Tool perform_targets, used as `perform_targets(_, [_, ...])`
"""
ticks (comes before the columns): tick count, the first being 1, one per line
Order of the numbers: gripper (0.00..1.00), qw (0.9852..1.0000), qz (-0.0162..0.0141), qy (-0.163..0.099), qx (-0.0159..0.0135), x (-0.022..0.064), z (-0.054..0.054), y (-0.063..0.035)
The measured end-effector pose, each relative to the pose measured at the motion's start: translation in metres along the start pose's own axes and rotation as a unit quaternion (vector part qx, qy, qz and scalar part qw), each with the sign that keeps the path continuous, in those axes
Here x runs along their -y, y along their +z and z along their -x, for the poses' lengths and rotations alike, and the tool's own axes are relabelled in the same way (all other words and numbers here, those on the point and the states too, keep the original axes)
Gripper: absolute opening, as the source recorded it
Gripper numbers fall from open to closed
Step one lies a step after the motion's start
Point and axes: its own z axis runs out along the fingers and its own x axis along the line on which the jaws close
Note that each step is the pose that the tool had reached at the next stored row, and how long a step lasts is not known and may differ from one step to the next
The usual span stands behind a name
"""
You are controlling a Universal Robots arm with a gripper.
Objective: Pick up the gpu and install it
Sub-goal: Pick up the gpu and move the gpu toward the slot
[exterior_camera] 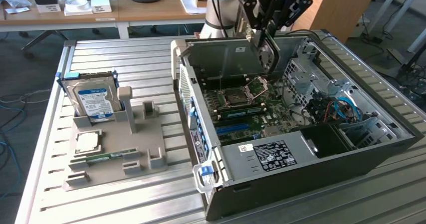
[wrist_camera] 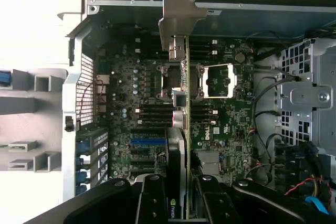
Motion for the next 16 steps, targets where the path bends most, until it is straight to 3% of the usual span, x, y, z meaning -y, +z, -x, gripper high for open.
perform_targets(2, [0.27, 1.0000, 0.0000, 0.000, 0.0000, -0.0001, 0.0075, 0.0002])
perform_targets(16, [0.27, 1.0000, 0.0000, 0.000, 0.0000, -0.0001, 0.0098, 0.0002])
